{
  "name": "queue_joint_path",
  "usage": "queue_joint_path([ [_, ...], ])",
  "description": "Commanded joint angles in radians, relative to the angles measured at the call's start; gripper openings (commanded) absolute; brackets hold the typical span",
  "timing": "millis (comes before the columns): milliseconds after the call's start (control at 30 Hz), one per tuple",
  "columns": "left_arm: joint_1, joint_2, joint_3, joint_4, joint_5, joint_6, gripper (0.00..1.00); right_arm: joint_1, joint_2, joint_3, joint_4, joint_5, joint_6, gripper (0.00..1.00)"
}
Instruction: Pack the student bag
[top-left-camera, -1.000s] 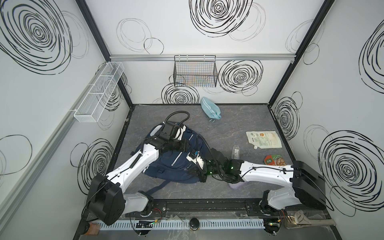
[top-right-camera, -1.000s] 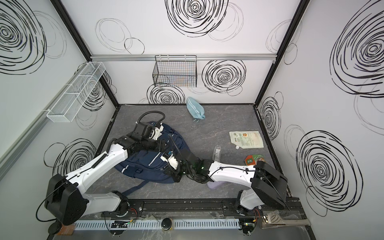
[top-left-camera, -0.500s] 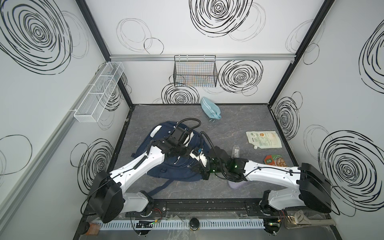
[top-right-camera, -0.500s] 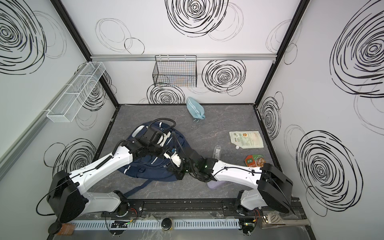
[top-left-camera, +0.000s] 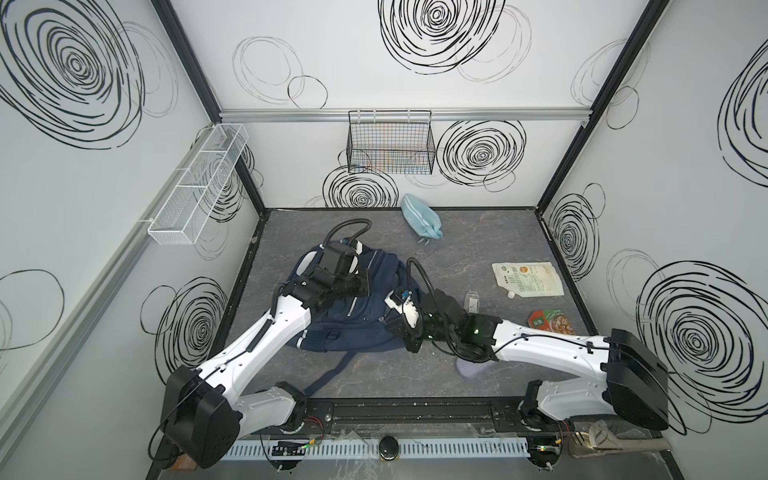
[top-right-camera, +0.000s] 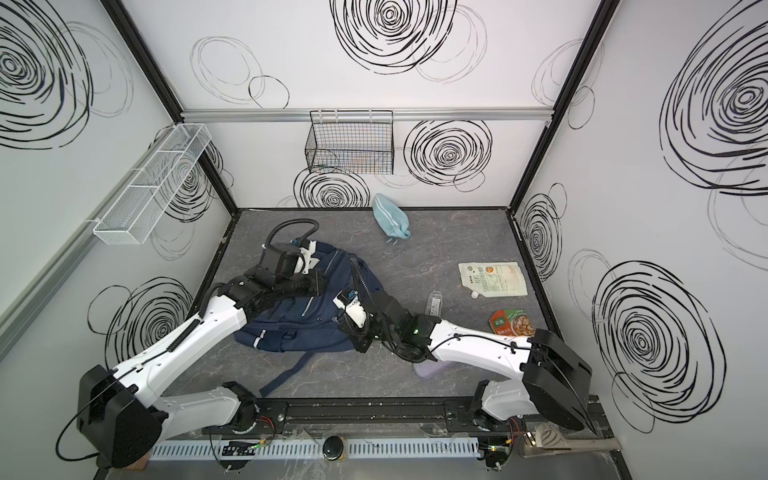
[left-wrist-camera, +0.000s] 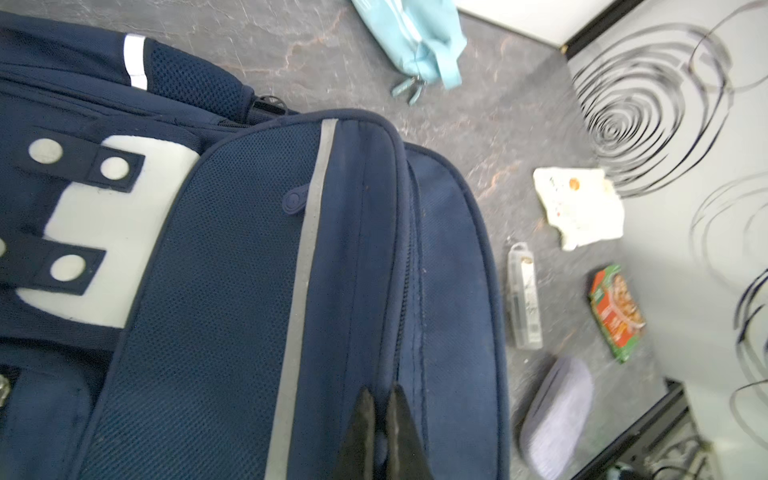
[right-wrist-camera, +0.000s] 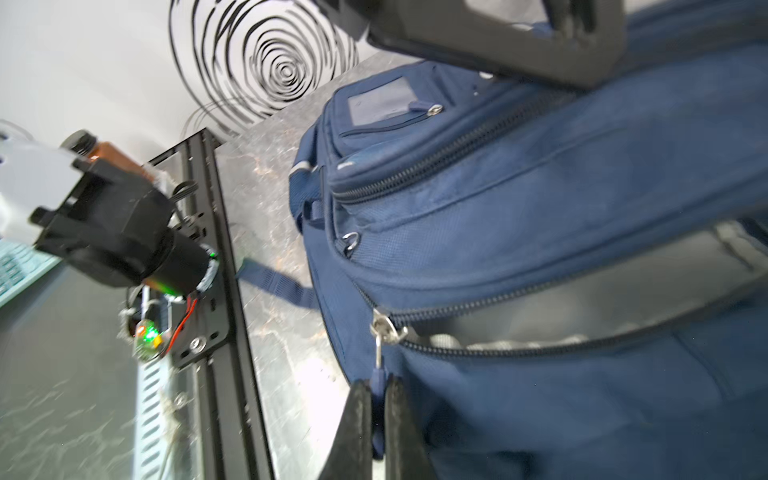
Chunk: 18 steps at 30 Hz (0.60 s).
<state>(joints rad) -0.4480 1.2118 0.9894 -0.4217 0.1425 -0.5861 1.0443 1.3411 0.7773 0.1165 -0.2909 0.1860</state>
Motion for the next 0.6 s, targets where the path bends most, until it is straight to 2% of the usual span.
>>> queue_joint_path([
  [0,0.040,0.009,0.028,0.308,-0.021,-0.183,0.00,0.068,0.035,0.053,0.045,-0.034,-0.018,0.00],
  [200,0.027,0.051,0.037,0.412,-0.004,-0.281,0.00,0.124,0.146,0.125,0.100,-0.072,-0.013,0.00],
  [400,0.038,-0.011,-0.061,0.497,-0.051,-0.386,0.00,0.135,0.232,0.152,0.180,-0.136,-0.019,0.00],
  [567,0.054,-0.038,-0.092,0.521,-0.056,-0.405,0.00,0.137,0.273,0.178,0.192,-0.158,-0.034,0.00],
])
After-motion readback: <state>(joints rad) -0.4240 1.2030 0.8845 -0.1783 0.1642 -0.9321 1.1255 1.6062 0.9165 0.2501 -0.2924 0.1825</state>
